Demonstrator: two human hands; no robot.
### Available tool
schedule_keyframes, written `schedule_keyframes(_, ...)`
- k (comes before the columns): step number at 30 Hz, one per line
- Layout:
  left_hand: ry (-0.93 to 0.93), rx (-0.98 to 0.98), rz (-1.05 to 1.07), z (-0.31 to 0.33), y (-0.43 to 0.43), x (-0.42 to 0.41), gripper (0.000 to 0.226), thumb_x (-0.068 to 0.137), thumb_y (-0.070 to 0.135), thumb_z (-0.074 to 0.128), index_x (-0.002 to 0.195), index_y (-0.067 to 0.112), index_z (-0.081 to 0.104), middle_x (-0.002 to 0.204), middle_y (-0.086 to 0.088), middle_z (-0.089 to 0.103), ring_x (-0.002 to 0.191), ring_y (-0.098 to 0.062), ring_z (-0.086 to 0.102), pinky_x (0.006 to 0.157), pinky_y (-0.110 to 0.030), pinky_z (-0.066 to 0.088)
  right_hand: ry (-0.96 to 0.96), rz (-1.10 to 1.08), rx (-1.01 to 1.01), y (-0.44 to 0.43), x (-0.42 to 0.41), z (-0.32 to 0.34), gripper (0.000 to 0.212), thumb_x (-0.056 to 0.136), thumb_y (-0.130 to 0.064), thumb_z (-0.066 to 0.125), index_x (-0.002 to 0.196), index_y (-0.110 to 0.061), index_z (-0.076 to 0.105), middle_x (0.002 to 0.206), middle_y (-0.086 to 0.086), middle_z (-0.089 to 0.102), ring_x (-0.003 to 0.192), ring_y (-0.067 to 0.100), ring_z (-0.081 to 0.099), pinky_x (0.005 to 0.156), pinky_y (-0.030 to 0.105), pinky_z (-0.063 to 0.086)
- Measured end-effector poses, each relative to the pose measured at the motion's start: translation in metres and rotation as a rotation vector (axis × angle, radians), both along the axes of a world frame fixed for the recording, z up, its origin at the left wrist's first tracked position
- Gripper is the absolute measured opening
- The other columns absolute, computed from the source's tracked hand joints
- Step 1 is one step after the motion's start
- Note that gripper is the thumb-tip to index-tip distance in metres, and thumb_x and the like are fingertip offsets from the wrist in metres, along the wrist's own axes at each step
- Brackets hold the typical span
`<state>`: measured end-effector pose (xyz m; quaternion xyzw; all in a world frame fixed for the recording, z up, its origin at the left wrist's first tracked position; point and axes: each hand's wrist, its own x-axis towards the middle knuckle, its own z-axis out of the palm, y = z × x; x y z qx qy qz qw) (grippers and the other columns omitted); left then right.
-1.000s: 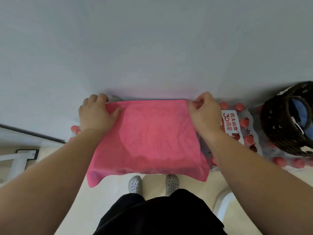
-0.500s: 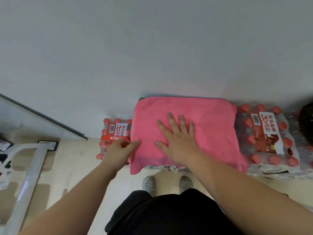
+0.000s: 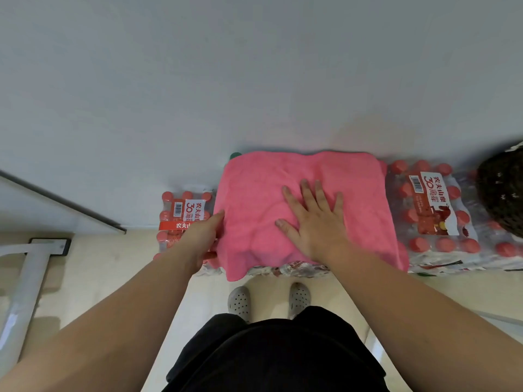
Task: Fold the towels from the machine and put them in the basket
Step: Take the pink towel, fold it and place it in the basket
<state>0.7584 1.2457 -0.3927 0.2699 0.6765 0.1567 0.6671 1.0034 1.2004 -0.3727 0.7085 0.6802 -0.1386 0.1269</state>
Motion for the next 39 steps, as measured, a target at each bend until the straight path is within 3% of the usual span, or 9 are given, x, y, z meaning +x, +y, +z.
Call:
schedule_keyframes(8,0.093,0.106,-0.018,-0.013,0.009,-0.01,0.02,0.094,0.023,0.062,0.106,0.007,0.067,0.102,-0.021,0.069,0.083,-0.028,0.058,0.076,-0.049,0.052,0.109,0.123,0.073,0.006,-0.029,0.01,0.074,0.092,-0.074,0.014,0.155,-0.044,-0.009,0.164,-0.003,-0.022,0.15,0.03,-0.024,0.115,0.063,-0.017)
schedule_keyframes(12,0.115,0.268,0.054,-0.006,0.009,-0.013,0.015,0.094,0.021,0.058,0.093,0.006,0.061,0.08,-0.007,0.059,0.074,-0.022,0.051,0.066,-0.035,0.042,0.07,0.194,-0.031,0.006,-0.036,0.005,0.073,0.09,-0.077,0.01,0.153,-0.047,-0.014,0.162,-0.007,-0.028,0.148,0.03,-0.027,0.115,0.066,-0.012)
schedule_keyframes(16,-0.076,0.33,0.11,0.011,0.02,-0.034,0.027,0.078,0.025,0.067,0.094,0.005,0.06,0.074,-0.007,0.041,0.067,-0.021,0.039,0.055,-0.03,0.033,0.044,0.119,-0.024,0.01,-0.026,0.008,0.073,0.089,-0.077,0.009,0.154,-0.048,-0.007,0.164,-0.01,-0.021,0.151,0.037,-0.015,0.115,0.067,-0.01)
schedule_keyframes(20,-0.283,0.279,0.073,0.024,0.027,-0.039,0.04,0.065,0.029,0.075,0.096,0.007,0.064,0.087,-0.011,0.048,0.076,-0.024,0.043,0.058,-0.031,0.036,0.056,0.062,0.059,0.019,-0.045,0.02,0.079,0.087,-0.076,0.008,0.151,-0.037,0.028,0.167,0.002,0.007,0.153,0.034,-0.002,0.118,0.064,-0.006)
schedule_keyframes(24,-0.035,0.62,-0.162,0.038,0.023,-0.02,0.026,0.073,0.024,0.068,0.084,0.003,0.056,0.074,-0.005,0.046,0.068,-0.015,0.04,0.061,-0.03,0.032,0.445,0.022,0.334,0.043,-0.079,0.037,0.065,0.093,-0.063,0.026,0.134,-0.022,0.056,0.144,0.005,0.052,0.136,0.027,0.043,0.116,0.045,0.028)
schedule_keyframes(28,0.136,1.093,-0.556,0.043,0.008,-0.003,0.022,0.071,0.021,0.076,0.089,0.018,0.063,0.093,0.003,0.058,0.085,-0.01,0.055,0.076,-0.023,0.044,0.86,-0.157,0.321,0.065,-0.094,0.063,0.034,0.093,-0.045,0.06,0.109,-0.017,0.068,0.097,-0.004,0.071,0.089,0.013,0.064,0.085,0.028,0.05)
schedule_keyframes(31,0.156,1.19,-0.837,0.03,0.0,-0.001,0.041,0.076,0.023,0.08,0.115,0.019,0.068,0.119,-0.002,0.057,0.108,-0.017,0.055,0.093,-0.027,0.045,0.698,-0.143,0.12,0.07,-0.08,0.058,0.031,0.085,-0.042,0.071,0.092,-0.012,0.069,0.077,0.001,0.068,0.072,0.017,0.061,0.068,0.034,0.047)
schedule_keyframes(34,0.239,1.282,-0.779,0.022,-0.013,-0.006,0.036,0.077,0.027,0.077,0.111,0.019,0.07,0.119,-0.003,0.064,0.106,-0.022,0.061,0.09,-0.036,0.051,0.586,-0.096,0.083,0.068,-0.063,0.047,0.013,0.086,-0.029,0.069,0.084,-0.016,0.069,0.065,-0.01,0.055,0.064,0.013,0.05,0.063,0.03,0.036)
schedule_keyframes(39,0.418,0.967,-0.611,0.019,-0.016,-0.018,0.058,0.078,0.06,0.061,0.122,0.022,0.059,0.1,0.011,0.061,0.086,-0.012,0.056,0.076,-0.03,0.048,0.507,-0.228,0.196,0.057,-0.041,0.035,0.006,0.088,-0.021,0.064,0.093,-0.022,0.063,0.09,-0.003,0.065,0.088,0.026,0.061,0.071,0.032,0.042)
